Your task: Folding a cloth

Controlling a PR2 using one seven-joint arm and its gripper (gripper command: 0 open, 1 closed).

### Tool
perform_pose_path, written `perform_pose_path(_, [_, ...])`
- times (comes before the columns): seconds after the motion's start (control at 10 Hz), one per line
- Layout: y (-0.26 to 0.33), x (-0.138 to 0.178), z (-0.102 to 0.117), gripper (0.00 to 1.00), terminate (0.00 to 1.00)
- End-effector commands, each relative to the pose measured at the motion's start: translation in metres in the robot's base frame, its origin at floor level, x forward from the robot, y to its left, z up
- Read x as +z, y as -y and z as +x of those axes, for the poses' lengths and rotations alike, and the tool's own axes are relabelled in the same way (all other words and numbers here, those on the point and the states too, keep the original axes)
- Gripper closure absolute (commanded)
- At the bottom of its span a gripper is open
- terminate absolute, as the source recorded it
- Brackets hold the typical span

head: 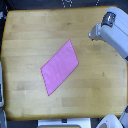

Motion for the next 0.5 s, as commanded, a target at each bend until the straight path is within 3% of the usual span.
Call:
perform_pose_path(0.0, [-0.001,-0.001,0.001,0.0,0.0])
perform_pose_path(0.3, [-0.019,-0.035,0.021,0.0,0.0])
perform_pose_path(0.4, [-0.022,-0.041,0.018,0.0,0.0])
